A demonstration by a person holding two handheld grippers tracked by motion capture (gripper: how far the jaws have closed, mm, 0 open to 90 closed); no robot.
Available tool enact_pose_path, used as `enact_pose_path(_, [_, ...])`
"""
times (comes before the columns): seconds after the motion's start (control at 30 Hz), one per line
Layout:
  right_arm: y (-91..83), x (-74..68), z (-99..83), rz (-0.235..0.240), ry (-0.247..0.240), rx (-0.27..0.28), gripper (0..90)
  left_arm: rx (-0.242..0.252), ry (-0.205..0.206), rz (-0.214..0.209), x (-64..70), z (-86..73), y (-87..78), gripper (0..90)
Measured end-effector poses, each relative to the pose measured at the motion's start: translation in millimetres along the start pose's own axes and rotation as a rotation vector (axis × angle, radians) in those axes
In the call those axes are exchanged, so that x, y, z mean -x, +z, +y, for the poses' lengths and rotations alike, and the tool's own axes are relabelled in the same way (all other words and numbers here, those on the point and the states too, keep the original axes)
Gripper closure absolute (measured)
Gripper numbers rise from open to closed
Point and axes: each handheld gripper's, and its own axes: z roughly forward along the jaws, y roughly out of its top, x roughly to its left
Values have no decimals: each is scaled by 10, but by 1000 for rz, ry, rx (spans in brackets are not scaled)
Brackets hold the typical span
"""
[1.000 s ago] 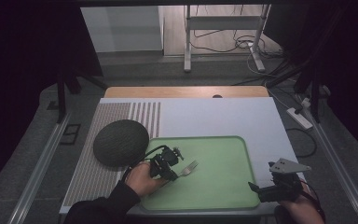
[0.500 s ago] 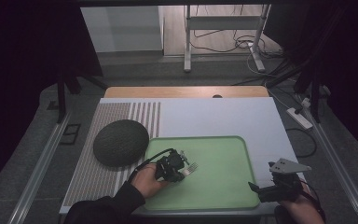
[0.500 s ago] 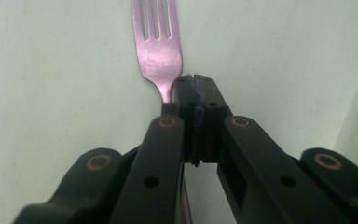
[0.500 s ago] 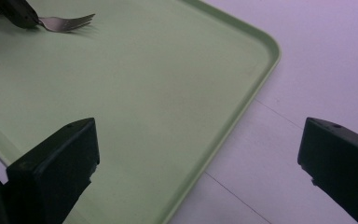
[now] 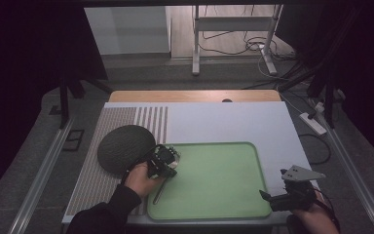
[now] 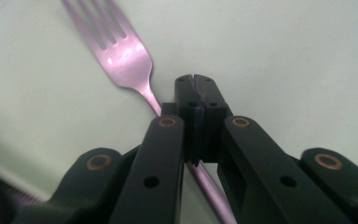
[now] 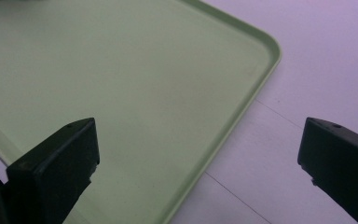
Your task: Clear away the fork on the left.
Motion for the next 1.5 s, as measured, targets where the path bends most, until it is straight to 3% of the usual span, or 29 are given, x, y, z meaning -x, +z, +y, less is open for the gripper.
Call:
enact_pose_path(0.13, [0, -1, 0, 0, 0, 1, 0, 8, -45, 5, -117, -73, -34, 880])
enact_pose_path(0.43, [0, 0, 0, 0, -1, 0, 0, 26, -97, -12, -250, -137, -62, 867])
enact_pose_path(0.57, [-1, 0, 0, 0, 0, 3, 0, 58, -92, 0, -235, -129, -113, 740])
enact_pose_path(0.7, [0, 1, -1, 2, 1, 5, 0, 91, -90, 46, -246, -142, -175, 575])
enact_pose_path(0.87, [-1, 1, -1, 2, 2, 5, 0, 142, -128, 22, -320, -206, -243, 344])
enact_pose_path(0.93, [-1, 2, -1, 1, 2, 4, 0, 149, -133, 16, -333, -222, -258, 318])
enact_pose_path(0.97, [-1, 2, 0, 1, 3, 4, 0, 157, -133, 12, -344, -237, -269, 237])
enact_pose_path(1.17, [-2, 4, -1, 1, 5, 5, 0, 195, -136, 29, -383, -322, -325, 128])
enact_pose_path(1.33, [-1, 5, -1, 0, 7, 7, 0, 252, -115, 3, -417, -408, -358, 61])
enact_pose_path(1.5, [-3, 6, -2, -1, 9, 8, 0, 295, -89, 10, -422, -493, -391, 6])
